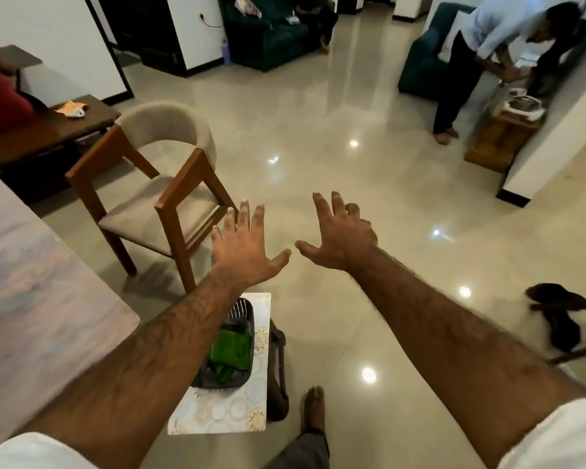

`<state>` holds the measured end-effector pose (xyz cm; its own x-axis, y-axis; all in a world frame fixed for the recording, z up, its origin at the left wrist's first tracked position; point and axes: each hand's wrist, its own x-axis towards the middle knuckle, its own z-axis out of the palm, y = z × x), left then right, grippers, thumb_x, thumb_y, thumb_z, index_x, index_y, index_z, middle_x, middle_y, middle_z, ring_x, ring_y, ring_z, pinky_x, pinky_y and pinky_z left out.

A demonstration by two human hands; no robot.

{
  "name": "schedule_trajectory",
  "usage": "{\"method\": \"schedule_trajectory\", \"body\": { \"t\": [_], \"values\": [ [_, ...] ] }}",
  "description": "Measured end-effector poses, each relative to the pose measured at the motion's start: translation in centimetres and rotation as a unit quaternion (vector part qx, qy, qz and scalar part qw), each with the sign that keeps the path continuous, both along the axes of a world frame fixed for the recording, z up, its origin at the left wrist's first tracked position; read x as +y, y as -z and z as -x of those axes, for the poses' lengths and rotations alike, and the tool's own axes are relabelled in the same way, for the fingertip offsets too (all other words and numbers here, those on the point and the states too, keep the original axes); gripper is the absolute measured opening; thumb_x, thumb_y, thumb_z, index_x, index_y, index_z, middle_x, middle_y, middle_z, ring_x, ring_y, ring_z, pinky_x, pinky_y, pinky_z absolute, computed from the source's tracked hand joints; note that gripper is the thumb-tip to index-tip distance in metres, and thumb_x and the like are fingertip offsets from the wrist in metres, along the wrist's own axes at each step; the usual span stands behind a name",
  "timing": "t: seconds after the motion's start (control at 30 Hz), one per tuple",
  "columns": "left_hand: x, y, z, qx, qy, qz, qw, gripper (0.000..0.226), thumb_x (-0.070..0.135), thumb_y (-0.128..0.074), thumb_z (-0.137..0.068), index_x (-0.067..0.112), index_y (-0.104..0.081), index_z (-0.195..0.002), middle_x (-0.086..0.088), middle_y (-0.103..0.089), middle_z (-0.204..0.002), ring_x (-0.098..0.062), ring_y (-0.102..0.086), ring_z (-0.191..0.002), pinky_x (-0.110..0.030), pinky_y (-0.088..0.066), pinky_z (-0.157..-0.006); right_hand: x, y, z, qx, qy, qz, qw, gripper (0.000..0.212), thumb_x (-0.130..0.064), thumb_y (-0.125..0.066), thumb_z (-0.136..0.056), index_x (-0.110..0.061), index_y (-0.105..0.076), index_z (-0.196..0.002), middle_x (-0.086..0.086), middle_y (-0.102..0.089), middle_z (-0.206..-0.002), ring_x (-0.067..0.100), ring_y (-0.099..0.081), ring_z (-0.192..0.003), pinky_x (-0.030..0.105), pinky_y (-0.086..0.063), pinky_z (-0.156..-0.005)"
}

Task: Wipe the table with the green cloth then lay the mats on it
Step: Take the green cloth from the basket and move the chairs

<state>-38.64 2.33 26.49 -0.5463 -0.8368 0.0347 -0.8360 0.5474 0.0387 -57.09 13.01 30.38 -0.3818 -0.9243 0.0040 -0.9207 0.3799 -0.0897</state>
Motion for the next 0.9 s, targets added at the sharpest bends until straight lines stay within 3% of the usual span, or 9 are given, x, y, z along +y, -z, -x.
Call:
{"method": "schedule_trajectory", "body": {
  "t": [0.2, 0.33, 0.6, 0.9],
  "values": [
    [-7.0, 2.3, 7.1, -0.004, -0.039, -0.027, 0.999, 0.124, 0.100, -0.029, -0.083, 0.025, 0.009, -0.175, -0.010, 0.010, -0.184, -0.041, 0.003, -0.170, -0.072, -0.020, -0.129, -7.8, 1.8, 7.2, -0.009, -0.025, -0.026, 0.999, 0.115, -0.086, -0.057, -0.089, -0.029, -0.003, -0.173, 0.013, -0.005, -0.183, 0.045, -0.029, -0.158, 0.066, -0.054, -0.103],
    [-11.7, 2.4, 10.7, -0.022, -0.057, -0.047, 0.997, 0.124, 0.101, -0.022, -0.084, 0.023, 0.011, -0.175, -0.012, 0.015, -0.183, -0.041, 0.005, -0.170, -0.072, -0.017, -0.130, -13.5, 1.7, 10.7, 0.003, -0.074, -0.022, 0.997, 0.114, -0.086, -0.055, -0.090, -0.027, -0.005, -0.174, 0.014, -0.009, -0.183, 0.043, -0.028, -0.160, 0.062, -0.049, -0.111],
    [-21.8, 2.7, 16.2, -0.026, -0.129, -0.076, 0.988, 0.125, 0.102, -0.027, -0.084, 0.024, 0.011, -0.175, -0.011, 0.015, -0.183, -0.042, 0.005, -0.170, -0.073, -0.015, -0.130, -26.5, 1.9, 17.4, 0.002, -0.154, -0.025, 0.988, 0.112, -0.085, -0.053, -0.090, -0.027, -0.007, -0.173, 0.015, -0.010, -0.182, 0.044, -0.026, -0.161, 0.062, -0.046, -0.116],
    [-36.4, 3.9, 25.5, 0.006, -0.228, -0.094, 0.969, 0.128, 0.100, -0.035, -0.084, 0.023, 0.012, -0.174, -0.010, 0.016, -0.183, -0.041, 0.006, -0.170, -0.073, -0.015, -0.130, -44.4, 3.1, 27.5, -0.014, -0.218, -0.037, 0.975, 0.113, -0.087, -0.053, -0.090, -0.030, -0.002, -0.174, 0.013, -0.001, -0.183, 0.043, -0.031, -0.158, 0.062, -0.055, -0.105]
  ]
}}
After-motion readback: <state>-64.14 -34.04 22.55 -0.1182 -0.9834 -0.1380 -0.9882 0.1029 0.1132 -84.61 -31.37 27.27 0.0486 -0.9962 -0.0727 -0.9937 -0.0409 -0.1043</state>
